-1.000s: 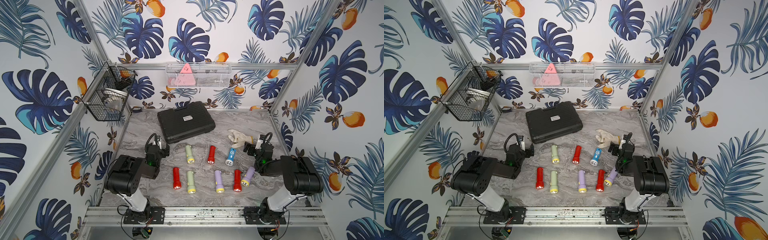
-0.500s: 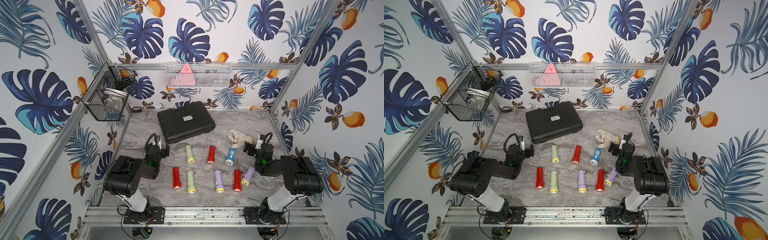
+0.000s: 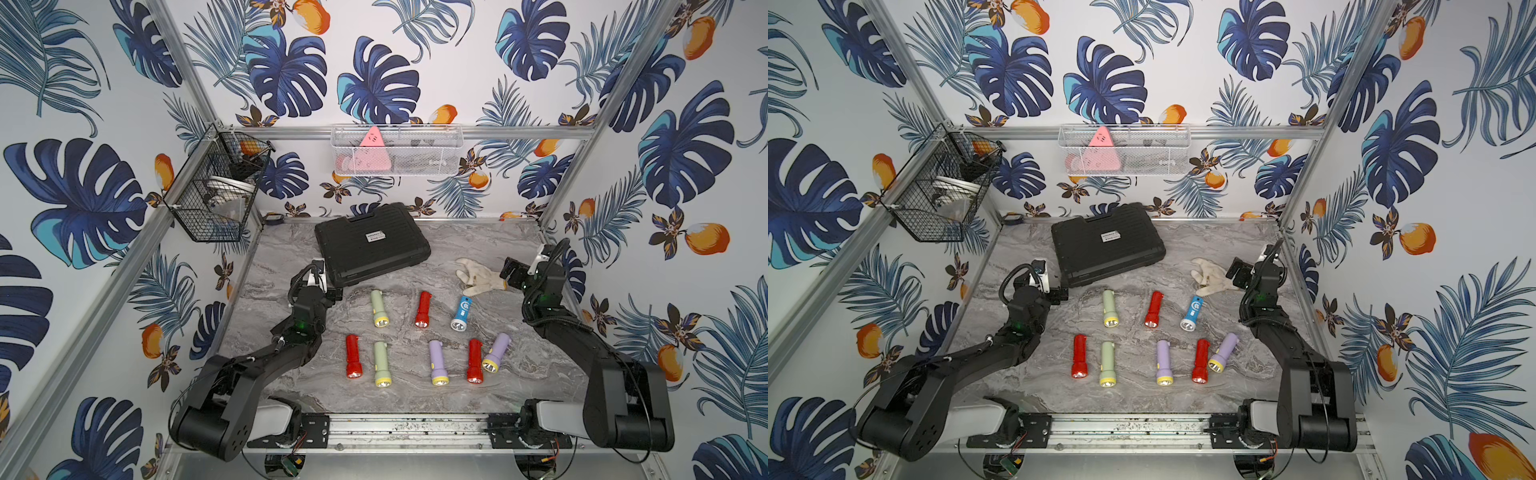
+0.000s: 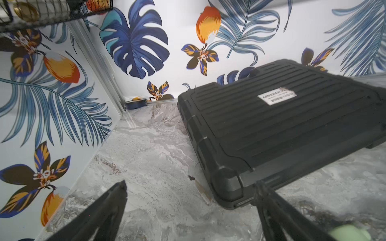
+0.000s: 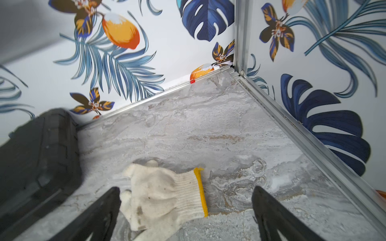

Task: Close the plug at the bottom of the flashlight
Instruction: Pick up the flashlight from the center of the board.

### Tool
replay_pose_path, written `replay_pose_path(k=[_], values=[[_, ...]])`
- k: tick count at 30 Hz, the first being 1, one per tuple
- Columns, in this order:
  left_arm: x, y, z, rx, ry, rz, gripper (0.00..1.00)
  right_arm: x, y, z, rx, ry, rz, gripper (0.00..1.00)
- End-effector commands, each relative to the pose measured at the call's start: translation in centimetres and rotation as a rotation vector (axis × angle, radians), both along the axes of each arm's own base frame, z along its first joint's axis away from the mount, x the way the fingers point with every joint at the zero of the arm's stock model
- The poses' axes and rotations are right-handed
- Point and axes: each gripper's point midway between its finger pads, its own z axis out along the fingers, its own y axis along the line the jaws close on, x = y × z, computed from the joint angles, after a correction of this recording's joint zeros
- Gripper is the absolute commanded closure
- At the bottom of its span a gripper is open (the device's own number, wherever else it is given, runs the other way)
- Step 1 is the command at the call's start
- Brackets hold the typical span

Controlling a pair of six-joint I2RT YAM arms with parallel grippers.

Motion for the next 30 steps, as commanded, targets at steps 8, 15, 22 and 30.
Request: replay_pose_path(k=[8,15,22,30], values=[[-4.7,-2.5,-0.8,-0.162,0.505,-0.008,0.01,-5.4,1.3,0.8,0.343,0.217,-0.095,0.0],[-10.9,-4.7,-4.7,-0.246,0.789,-0.004,0.01,-7.4,6.6,1.4,0.505,0.262,0.124,0.0],[-15.3,-6.7,-8.0,-0.272,0.891,0.008,0.04,-9.8,9.6,0.1,0.394,0.366,0.182,0.0],[-17.0,-9.6,-11.6,-0.359,0.949,-0.041,0.06,-11.7,11.8,-2.4,0.332,0.461,0.242,0.0]])
